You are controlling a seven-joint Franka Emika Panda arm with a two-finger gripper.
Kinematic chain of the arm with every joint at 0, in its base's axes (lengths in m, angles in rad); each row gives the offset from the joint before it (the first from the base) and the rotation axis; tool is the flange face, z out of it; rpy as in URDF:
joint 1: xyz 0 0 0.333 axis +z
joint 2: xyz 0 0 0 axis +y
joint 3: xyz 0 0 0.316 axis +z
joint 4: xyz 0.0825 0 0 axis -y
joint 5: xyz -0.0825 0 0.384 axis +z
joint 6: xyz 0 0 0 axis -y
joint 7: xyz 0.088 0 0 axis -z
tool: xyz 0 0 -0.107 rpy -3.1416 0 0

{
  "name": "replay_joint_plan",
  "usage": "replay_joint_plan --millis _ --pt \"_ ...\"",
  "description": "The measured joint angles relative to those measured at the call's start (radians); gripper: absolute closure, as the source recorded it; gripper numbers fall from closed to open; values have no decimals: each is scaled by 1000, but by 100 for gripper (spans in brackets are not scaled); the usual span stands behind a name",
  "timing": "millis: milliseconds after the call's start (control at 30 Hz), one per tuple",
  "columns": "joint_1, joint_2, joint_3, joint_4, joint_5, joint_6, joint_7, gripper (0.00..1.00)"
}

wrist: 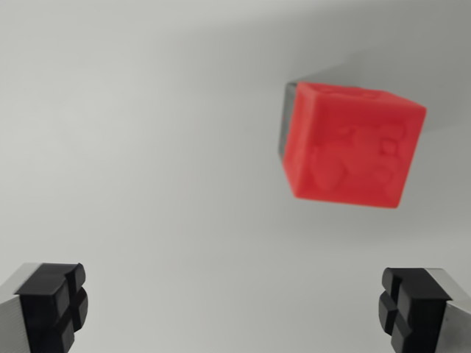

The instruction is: Destack cube

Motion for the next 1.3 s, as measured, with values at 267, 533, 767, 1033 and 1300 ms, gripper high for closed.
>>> replay_joint_plan --millis 267,533,767,1033,1300 --pt "-36 54 -8 21 17 44 -13 0" --pt "-75 113 -11 51 33 83 -25 0" --pt "-87 166 -6 57 40 131 -30 0" --pt "-91 227 0 59 48 189 -34 0" --pt "-95 266 5 64 52 223 -37 0"
